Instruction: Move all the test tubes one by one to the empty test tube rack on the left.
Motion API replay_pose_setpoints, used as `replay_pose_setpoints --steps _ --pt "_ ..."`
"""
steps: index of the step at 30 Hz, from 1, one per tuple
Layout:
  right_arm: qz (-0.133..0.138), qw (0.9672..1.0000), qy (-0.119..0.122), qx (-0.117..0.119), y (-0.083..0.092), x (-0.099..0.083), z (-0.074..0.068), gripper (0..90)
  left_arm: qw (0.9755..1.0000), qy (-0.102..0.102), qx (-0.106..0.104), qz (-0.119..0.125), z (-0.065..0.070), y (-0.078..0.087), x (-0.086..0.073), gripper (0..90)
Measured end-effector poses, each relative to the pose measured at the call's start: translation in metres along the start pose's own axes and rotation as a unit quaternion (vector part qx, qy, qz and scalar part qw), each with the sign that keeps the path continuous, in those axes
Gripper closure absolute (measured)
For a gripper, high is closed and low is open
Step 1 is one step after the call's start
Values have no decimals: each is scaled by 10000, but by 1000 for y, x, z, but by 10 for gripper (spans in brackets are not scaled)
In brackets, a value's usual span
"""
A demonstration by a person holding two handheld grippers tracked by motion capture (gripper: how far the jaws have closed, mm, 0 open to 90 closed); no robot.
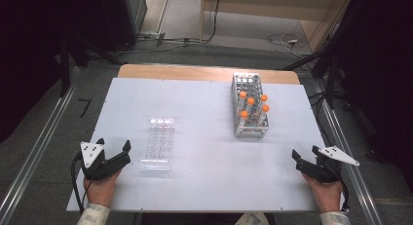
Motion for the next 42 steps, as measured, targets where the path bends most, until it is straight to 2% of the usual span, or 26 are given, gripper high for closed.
replay_pose_setpoints --steps 16,26,42 --pt "13 9998 -12 204 1 1 -9 196 10000 5 -11 -4 0 0 1 147" --pt "26 9996 24 271 -1 4 -14 203 10000 -43 -83 4 6 0 3 147" --pt "34 9991 137 410 -13 19 -28 213 9999 -58 -104 -6 7 -1 3 148"
Point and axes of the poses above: each handheld gripper's, and its own axes: y roughly backward along the jaws, x roughly out of its top, z roughly to its right, the point moved 1 cm from there along -y, roughly forward along the jaws, and after that the axes turned 9 degrees about -y, right-handed, at the moved point
